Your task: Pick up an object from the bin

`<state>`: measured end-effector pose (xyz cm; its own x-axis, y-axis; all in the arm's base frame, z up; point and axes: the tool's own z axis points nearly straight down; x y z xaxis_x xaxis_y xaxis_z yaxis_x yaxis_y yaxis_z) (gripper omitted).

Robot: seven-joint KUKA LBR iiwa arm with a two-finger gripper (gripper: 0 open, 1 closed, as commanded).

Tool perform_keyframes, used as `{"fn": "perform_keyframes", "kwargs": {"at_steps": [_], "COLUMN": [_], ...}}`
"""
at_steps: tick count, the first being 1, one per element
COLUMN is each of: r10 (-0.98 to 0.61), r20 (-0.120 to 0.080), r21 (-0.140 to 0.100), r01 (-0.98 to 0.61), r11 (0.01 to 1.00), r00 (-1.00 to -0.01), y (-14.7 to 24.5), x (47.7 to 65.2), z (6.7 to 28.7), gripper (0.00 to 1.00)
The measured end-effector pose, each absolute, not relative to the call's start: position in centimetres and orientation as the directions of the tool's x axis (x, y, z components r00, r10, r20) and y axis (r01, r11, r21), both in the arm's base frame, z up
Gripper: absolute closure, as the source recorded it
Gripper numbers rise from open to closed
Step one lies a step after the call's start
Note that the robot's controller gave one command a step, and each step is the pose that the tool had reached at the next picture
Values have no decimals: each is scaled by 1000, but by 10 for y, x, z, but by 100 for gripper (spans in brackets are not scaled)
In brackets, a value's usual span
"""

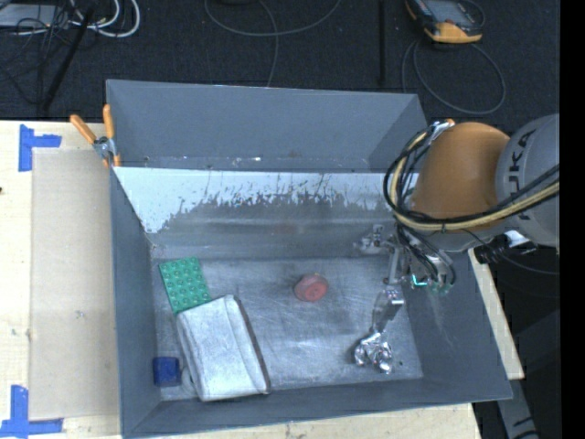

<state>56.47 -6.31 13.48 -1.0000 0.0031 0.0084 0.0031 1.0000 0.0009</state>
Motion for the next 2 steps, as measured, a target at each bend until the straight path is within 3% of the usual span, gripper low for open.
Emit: {"fn": "perform_keyframes", "kwargs": {"at_steps": [1, 2], "r10": [-135, -69], "r20": [-2, -2], "r21": [2, 1], "r01": [-135, -69], "r11": [991, 998], "r00": [-991, -998], "y": [-17, 3], "x": [619, 616], "z": [99, 74], "gripper": [0, 0]}}
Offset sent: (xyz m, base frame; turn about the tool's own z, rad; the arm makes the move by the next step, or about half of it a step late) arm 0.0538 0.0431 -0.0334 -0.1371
